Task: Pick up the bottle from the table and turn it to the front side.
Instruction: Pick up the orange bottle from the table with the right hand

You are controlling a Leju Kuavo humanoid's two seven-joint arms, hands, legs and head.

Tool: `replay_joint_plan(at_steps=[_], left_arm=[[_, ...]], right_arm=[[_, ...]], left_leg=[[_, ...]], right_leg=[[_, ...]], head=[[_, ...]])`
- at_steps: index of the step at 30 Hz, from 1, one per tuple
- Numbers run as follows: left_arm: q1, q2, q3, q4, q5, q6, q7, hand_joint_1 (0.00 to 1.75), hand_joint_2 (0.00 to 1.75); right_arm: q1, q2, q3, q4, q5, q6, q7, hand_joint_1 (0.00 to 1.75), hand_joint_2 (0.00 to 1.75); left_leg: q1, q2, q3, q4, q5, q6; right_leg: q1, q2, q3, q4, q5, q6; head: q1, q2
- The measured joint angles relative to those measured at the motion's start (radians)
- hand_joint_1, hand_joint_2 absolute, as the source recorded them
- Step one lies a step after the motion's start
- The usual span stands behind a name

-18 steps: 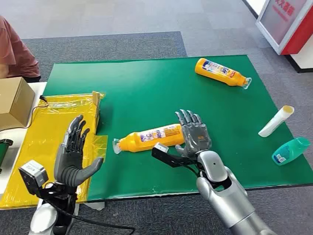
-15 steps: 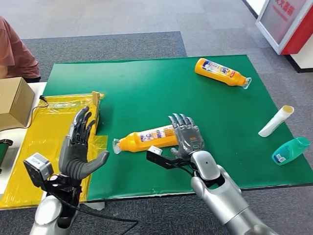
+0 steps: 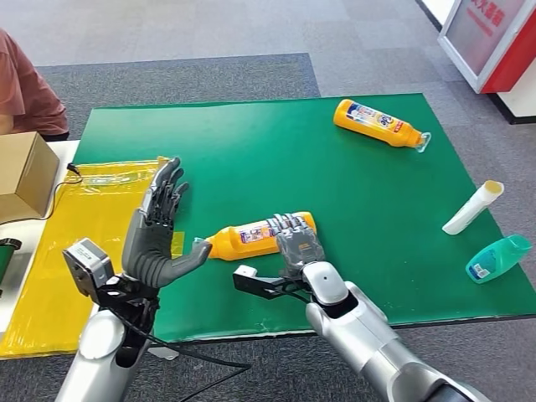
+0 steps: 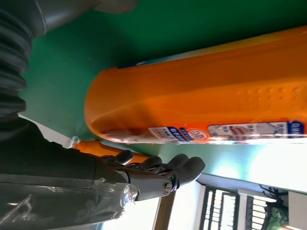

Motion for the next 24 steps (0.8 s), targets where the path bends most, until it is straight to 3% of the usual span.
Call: replay_joint_plan(at_steps=[24], left_arm=[[-0.007, -0.026, -0.138, 0.051, 0.087, -0.049, -0.005, 0.0, 1.75]], right_arm=[[-0.125, 0.045, 0.053, 0.229, 0.036, -0.026, 0.039, 0.0, 1.75]], left_leg=[[0.0, 0.0, 0.0, 0.0, 0.0, 0.0]], right_leg=[[0.0, 0.0, 0.0, 0.0, 0.0, 0.0]], head=[[0.0, 0.0]])
